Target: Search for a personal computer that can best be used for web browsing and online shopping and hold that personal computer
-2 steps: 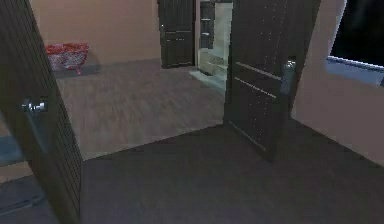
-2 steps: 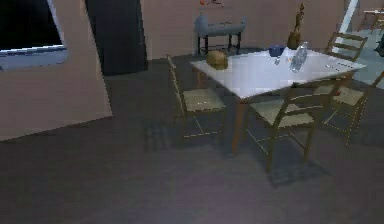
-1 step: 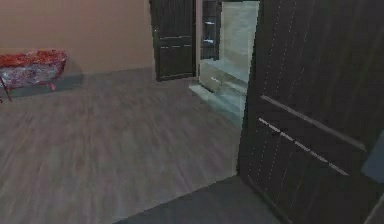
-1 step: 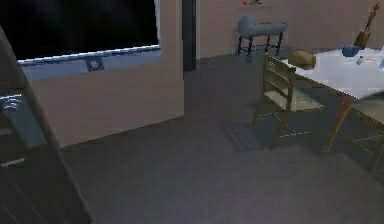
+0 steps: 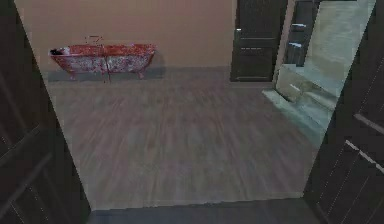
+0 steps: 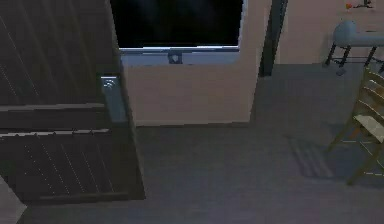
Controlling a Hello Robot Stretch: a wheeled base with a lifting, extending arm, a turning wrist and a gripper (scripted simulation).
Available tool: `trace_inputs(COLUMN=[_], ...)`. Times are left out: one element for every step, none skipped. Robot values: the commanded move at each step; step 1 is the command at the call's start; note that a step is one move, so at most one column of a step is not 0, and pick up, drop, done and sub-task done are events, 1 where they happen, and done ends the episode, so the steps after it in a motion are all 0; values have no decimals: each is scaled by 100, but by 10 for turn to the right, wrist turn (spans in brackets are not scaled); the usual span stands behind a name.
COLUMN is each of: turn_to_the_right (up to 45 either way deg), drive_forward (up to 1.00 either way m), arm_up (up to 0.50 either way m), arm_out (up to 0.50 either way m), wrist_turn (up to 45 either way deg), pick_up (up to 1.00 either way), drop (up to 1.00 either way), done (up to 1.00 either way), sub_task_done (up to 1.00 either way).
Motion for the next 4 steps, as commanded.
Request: trace_inputs(turn_to_the_right=[0,0,0,0], drive_forward=[100,100,100,100], arm_up=[0,0,0,0], arm_out=[0,0,0,0], wrist_turn=[0,0,0,0], pick_up=[0,0,0,0], drop=[0,0,0,0], done=[0,0,0,0], sub_task_done=[0,0,0,0])
